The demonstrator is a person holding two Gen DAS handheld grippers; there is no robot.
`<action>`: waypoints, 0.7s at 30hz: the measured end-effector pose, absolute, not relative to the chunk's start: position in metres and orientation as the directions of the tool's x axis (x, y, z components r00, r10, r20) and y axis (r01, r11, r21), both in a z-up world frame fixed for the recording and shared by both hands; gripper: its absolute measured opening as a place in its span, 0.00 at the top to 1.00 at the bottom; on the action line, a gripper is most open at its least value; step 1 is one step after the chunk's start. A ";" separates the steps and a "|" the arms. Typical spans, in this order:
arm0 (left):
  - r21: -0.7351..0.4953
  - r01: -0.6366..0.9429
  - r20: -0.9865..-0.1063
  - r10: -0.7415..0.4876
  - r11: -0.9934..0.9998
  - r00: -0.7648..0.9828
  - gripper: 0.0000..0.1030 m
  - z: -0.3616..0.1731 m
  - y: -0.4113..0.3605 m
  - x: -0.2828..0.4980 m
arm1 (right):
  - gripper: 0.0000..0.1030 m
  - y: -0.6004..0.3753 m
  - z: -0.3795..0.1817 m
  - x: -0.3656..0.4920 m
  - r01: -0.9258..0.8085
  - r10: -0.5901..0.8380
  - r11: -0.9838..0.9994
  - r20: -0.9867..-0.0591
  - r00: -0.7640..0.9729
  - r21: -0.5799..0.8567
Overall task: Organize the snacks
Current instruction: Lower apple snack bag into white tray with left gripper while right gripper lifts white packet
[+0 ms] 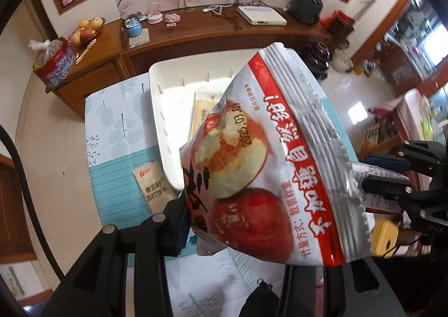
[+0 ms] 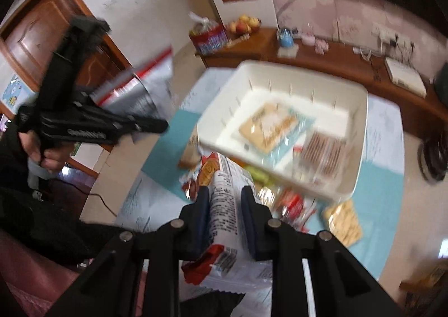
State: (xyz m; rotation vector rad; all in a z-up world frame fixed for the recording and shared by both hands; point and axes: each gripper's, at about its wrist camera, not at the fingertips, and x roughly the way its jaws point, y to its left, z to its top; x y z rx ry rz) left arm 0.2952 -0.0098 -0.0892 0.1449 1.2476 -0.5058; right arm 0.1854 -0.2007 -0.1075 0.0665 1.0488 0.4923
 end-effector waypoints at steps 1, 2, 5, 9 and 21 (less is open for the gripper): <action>-0.177 0.427 -0.925 -0.298 0.887 0.234 0.60 -0.090 -0.011 0.299 | 0.78 -0.203 -0.103 0.191 -0.368 0.421 0.888 -0.807 0.415 0.274; -0.185 0.415 -0.921 -0.305 0.891 0.242 0.60 -0.091 -0.012 0.301 | 0.78 -0.205 -0.100 0.197 -0.376 0.422 0.887 -0.800 0.427 0.267; -0.199 0.381 -0.905 -0.318 0.903 0.282 0.60 -0.096 -0.016 0.310 | 0.78 -0.214 -0.097 0.214 -0.379 0.435 0.885 -0.774 0.460 0.272; -0.227 0.322 -0.882 -0.334 0.919 0.332 0.60 -0.107 -0.022 0.322 | 0.80 -0.227 -0.102 0.236 -0.358 0.444 0.888 -0.738 0.508 0.288; -0.268 0.172 -0.903 -0.310 0.948 0.299 0.59 -0.179 -0.042 0.354 | 1.00 -0.257 -0.154 0.294 -0.320 0.517 0.856 -0.669 0.535 0.406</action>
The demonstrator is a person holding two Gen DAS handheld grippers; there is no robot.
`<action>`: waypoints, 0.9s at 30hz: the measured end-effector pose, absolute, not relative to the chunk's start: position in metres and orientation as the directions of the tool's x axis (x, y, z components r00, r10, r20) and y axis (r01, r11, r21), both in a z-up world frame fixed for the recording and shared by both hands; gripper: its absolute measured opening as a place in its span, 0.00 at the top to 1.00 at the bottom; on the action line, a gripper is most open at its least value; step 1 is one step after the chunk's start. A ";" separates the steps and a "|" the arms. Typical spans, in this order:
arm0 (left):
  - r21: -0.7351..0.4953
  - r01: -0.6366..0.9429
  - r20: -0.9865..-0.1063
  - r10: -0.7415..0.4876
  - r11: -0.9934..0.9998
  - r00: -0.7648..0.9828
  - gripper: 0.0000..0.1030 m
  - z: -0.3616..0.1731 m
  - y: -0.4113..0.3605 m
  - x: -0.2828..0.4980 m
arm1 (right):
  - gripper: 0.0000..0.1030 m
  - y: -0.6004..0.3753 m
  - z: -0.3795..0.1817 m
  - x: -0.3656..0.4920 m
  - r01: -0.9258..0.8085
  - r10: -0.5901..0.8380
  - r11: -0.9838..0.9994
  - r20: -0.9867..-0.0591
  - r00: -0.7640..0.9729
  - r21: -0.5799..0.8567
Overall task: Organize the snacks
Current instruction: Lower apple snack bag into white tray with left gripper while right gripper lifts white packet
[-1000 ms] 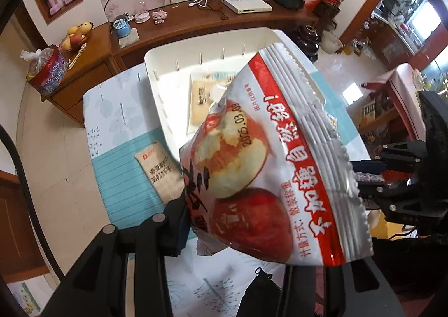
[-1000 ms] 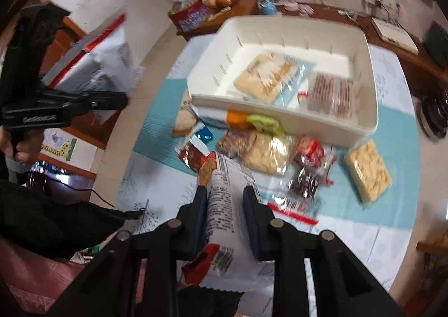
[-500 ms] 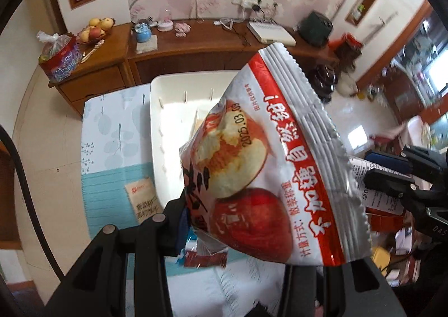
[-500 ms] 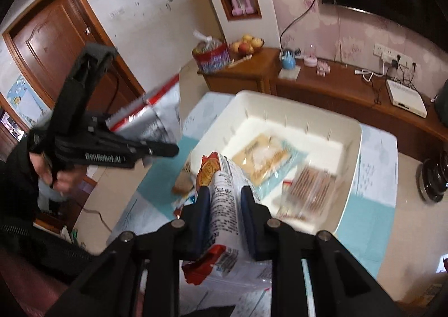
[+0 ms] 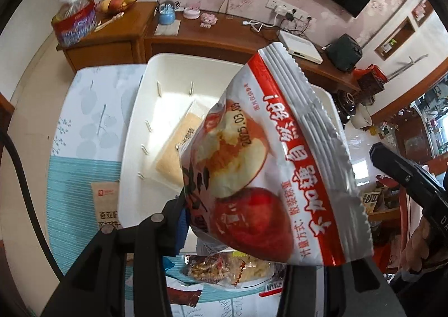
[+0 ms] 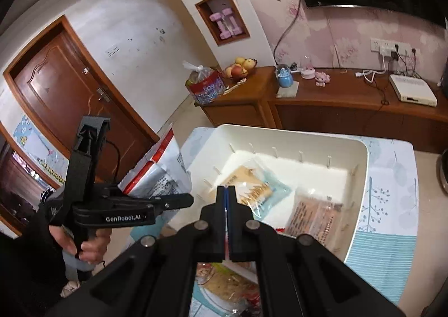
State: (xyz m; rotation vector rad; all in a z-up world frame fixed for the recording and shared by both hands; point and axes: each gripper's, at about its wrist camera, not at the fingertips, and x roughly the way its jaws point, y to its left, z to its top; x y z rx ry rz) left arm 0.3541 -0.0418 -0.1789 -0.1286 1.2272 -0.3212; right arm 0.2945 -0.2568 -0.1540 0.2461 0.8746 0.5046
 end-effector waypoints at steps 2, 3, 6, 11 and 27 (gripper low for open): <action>-0.251 0.167 -0.910 -0.291 0.954 0.296 0.54 -0.183 -0.044 0.356 | 1.00 -0.261 -0.159 0.297 -0.308 0.510 0.860 -0.674 0.535 0.406; -0.245 0.164 -0.912 -0.284 0.956 0.296 0.47 -0.183 -0.045 0.356 | 1.00 -0.262 -0.162 0.299 -0.304 0.506 0.862 -0.678 0.533 0.405; -0.236 0.159 -0.906 -0.277 0.959 0.320 0.31 -0.178 -0.044 0.355 | 1.00 -0.265 -0.164 0.299 -0.298 0.499 0.866 -0.680 0.538 0.401; -0.244 0.157 -0.891 -0.285 0.957 0.354 0.28 -0.165 -0.041 0.353 | 0.97 -0.268 -0.171 0.297 -0.267 0.447 0.895 -0.712 0.542 0.359; -0.261 0.151 -0.874 -0.300 0.953 0.381 0.25 -0.135 -0.027 0.291 | 0.90 -0.261 -0.155 0.232 -0.106 0.239 0.970 -0.770 0.592 0.219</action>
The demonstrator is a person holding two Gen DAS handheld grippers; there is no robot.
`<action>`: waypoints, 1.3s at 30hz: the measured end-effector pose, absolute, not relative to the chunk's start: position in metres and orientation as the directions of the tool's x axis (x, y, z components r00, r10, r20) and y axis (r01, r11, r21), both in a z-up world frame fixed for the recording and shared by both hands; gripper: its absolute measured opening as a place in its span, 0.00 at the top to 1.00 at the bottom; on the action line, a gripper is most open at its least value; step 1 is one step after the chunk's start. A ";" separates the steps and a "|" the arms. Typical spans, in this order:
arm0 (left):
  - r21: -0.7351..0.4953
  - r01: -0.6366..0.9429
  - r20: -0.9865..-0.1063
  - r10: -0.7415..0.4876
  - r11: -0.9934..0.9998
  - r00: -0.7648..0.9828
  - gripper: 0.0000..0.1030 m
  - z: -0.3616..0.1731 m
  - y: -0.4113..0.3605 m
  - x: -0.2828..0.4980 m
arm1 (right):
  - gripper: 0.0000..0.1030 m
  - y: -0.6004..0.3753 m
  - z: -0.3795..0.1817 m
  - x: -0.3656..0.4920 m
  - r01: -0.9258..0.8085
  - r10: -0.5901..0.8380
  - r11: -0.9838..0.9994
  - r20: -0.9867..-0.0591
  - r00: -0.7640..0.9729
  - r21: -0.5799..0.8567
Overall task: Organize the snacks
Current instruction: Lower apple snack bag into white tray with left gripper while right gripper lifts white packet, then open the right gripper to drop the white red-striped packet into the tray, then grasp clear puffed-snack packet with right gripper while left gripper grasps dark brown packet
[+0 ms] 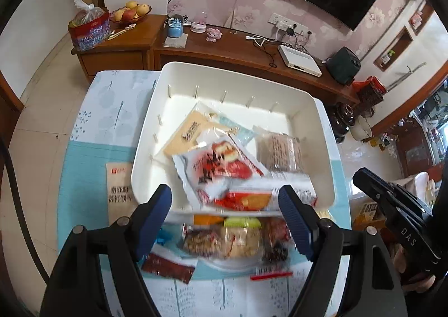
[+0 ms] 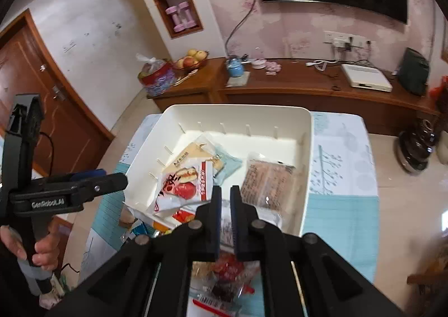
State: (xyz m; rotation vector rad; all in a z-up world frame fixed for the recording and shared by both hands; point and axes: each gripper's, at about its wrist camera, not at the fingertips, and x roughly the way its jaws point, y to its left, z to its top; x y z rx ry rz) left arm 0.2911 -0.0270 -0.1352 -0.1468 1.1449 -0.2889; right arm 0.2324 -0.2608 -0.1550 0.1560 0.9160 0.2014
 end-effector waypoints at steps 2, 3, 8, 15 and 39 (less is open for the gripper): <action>-0.257 0.160 -0.875 -0.300 0.953 0.380 0.25 -0.130 -0.025 0.280 | 0.80 -0.257 -0.149 0.218 -0.081 0.208 0.976 -0.768 0.605 0.201; -0.260 0.167 -0.874 -0.305 0.951 0.377 0.25 -0.127 -0.023 0.273 | 0.76 -0.255 -0.147 0.210 -0.070 0.199 0.978 -0.767 0.610 0.198; -0.272 0.201 -0.868 -0.330 0.941 0.371 0.24 -0.114 -0.015 0.243 | 0.62 -0.248 -0.146 0.178 -0.009 0.143 0.984 -0.770 0.622 0.176; -0.286 0.251 -0.858 -0.363 0.925 0.363 0.19 -0.104 -0.002 0.203 | 0.60 -0.239 -0.155 0.136 0.085 0.051 0.987 -0.776 0.629 0.134; -0.305 0.153 -0.878 -0.339 0.940 0.338 0.13 -0.158 -0.049 0.142 | 0.47 -0.273 -0.191 0.053 0.011 -0.035 0.999 -0.756 0.654 -0.037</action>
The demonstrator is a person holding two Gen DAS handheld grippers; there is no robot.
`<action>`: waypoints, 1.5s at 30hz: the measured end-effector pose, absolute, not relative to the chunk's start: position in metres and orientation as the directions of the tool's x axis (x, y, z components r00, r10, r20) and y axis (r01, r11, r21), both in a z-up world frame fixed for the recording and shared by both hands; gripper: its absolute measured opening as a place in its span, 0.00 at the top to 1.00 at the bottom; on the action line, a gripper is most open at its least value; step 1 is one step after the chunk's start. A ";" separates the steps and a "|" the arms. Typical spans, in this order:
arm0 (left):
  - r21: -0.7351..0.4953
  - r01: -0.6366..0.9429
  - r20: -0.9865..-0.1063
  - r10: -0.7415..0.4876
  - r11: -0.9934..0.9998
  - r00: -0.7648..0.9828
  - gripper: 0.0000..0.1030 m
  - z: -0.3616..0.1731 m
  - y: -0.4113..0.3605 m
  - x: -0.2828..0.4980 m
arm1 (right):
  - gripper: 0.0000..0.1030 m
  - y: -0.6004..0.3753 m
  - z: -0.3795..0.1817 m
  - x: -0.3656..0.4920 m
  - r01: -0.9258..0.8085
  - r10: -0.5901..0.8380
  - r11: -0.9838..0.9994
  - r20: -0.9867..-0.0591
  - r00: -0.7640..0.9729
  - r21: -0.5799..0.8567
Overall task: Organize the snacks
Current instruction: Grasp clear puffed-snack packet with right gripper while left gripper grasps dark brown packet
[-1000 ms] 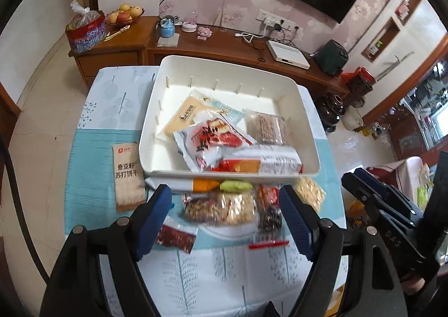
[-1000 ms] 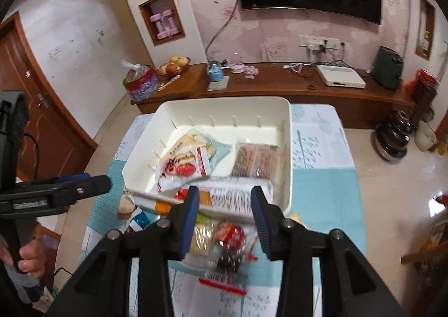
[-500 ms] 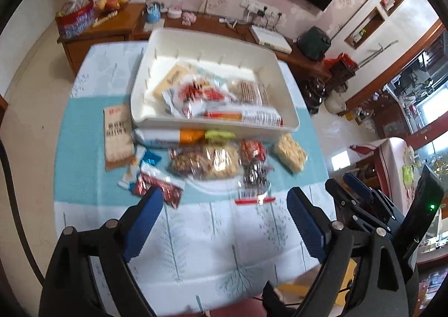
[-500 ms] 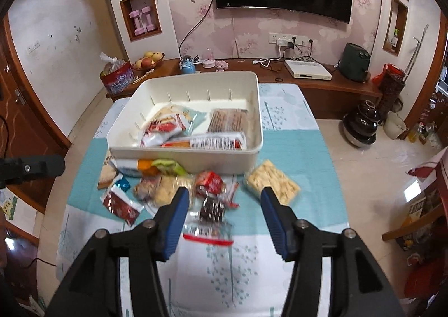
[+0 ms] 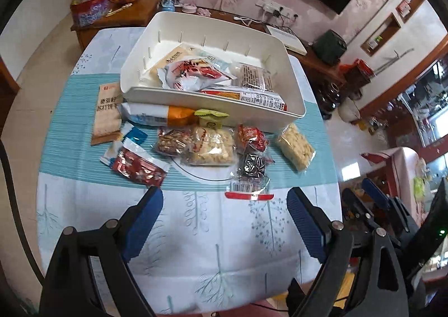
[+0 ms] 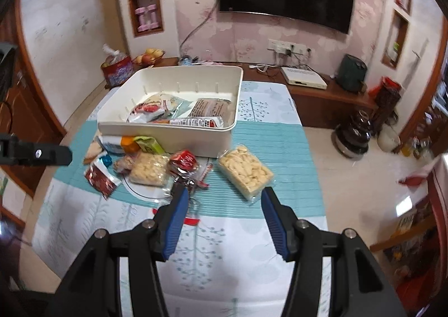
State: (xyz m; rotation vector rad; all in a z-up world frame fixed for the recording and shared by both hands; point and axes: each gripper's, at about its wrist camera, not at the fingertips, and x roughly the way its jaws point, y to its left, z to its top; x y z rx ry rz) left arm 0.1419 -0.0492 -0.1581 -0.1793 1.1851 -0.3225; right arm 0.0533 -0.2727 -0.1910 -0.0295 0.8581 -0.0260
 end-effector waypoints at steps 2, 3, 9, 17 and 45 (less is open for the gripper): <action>-0.291 0.142 -0.878 -0.323 0.946 0.352 0.13 -0.166 -0.061 0.137 | 0.47 -0.281 -0.195 0.054 -0.025 -0.007 0.999 -0.749 0.662 -0.032; -0.282 0.135 -0.879 -0.312 0.950 0.361 0.13 -0.171 -0.067 0.134 | 0.47 -0.287 -0.199 0.055 -0.053 0.012 0.998 -0.745 0.667 -0.032; -0.263 0.110 -0.874 -0.285 0.958 0.394 0.13 -0.201 -0.102 0.119 | 0.47 -0.308 -0.228 0.068 -0.210 0.104 0.977 -0.760 0.642 -0.044; -0.173 0.081 -0.888 -0.190 0.982 0.418 0.13 -0.236 -0.137 0.119 | 0.47 -0.317 -0.263 0.082 -0.375 0.190 0.924 -0.759 0.623 -0.076; -0.074 0.180 -0.904 -0.143 0.981 0.403 0.12 -0.292 -0.197 0.159 | 0.23 -0.351 -0.321 0.167 -0.397 0.223 0.917 -0.782 0.582 -0.034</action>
